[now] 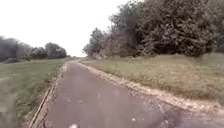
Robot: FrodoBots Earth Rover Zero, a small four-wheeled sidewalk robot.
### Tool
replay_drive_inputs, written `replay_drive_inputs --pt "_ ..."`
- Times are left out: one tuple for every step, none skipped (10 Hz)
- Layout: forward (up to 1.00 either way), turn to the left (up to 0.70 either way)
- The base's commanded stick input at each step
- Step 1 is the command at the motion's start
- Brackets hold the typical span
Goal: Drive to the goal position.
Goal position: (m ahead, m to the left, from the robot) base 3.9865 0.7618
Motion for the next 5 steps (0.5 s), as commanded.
replay_drive_inputs --pt "0.7 0.0" --pt "0.7 0.0" --pt "0.7 0.0" --pt "0.7 0.0" --pt "0.7 0.0"
